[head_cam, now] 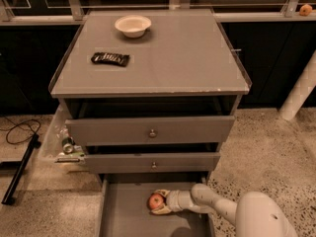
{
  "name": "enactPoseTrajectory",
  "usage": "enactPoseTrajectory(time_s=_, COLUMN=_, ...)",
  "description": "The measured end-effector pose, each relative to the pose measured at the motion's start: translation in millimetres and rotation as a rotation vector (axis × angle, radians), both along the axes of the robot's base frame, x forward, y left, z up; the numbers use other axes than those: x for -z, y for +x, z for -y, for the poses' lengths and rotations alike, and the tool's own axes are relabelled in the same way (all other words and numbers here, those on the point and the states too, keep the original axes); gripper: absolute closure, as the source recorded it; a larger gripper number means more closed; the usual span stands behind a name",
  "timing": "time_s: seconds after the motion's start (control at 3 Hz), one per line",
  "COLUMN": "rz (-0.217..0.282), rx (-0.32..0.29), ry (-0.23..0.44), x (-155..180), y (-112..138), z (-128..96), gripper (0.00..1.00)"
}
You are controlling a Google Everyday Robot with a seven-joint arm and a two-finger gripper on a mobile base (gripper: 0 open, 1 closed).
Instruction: Pick apple from bottom drawer and place on counter
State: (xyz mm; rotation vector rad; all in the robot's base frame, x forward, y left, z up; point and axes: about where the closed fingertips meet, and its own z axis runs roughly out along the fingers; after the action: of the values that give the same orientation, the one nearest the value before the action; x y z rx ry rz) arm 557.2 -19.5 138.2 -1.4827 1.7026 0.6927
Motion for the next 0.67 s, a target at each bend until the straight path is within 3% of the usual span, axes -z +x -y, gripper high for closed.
enactPoseTrajectory(time_s=0.33, rz=-0.001, rx=0.000, ry=0.000, x=-0.1, y=-0.1, z=0.1, gripper=0.89)
enactPoseTrajectory(time_s=0.67, rz=-0.034, rx=0.005, ry=0.010, x=-5.2, y=-7.0, z=3.3, gripper=1.00)
